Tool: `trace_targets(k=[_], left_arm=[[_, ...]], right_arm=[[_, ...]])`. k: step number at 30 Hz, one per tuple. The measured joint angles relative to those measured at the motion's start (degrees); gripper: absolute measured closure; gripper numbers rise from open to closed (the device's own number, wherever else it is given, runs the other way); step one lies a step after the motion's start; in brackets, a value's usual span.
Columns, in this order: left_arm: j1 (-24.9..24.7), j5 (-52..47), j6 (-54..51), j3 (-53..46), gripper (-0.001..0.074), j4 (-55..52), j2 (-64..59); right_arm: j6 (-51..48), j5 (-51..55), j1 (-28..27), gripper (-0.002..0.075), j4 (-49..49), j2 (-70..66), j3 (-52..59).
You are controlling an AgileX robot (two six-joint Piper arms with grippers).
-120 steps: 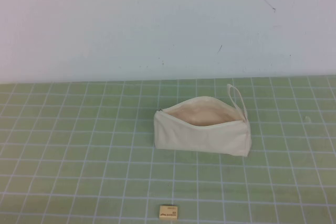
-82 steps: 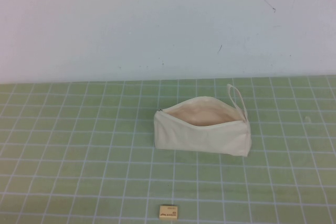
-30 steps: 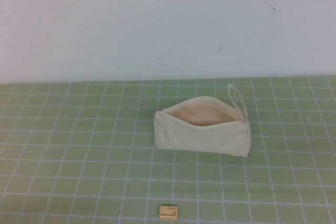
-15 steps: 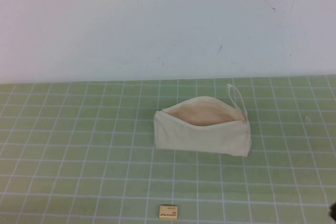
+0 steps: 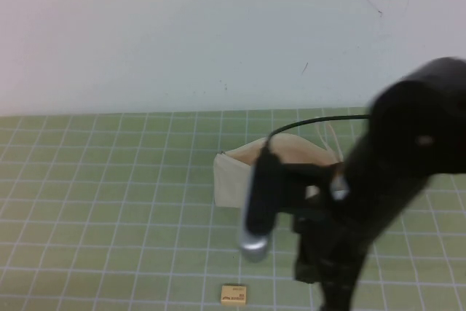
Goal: Put eraser into pencil case
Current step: Pick up the eraser from the table
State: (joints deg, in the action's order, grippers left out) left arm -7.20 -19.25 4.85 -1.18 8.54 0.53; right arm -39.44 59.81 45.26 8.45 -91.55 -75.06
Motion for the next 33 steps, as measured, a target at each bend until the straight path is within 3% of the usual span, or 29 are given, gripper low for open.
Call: trace_targets(k=[3,10,12,17,33], left_arm=[[0.0,0.0,0.0,0.0,0.0736,0.0,0.0],[0.0,0.0,0.0,0.0,0.0736,0.0,0.0],[0.0,0.0,0.0,0.0,0.0736,0.0,0.0],[0.0,0.0,0.0,0.0,0.0736,0.0,0.0],[0.0,0.0,0.0,0.0,0.0736,0.0,0.0]], right_arm=[[-1.97,-0.52,1.27,0.0657,0.0,-5.87,-3.99],[-3.61,-5.45,1.41,0.0335,0.52,-15.0,-6.59],[-3.61,-7.61,1.41,0.0284,0.77,-16.63,-6.72],[-3.81,-9.52,1.65,0.0253,1.43,-21.04,-7.76],[1.23,-9.15,2.45,0.0251,1.11,-33.27,-18.84]])
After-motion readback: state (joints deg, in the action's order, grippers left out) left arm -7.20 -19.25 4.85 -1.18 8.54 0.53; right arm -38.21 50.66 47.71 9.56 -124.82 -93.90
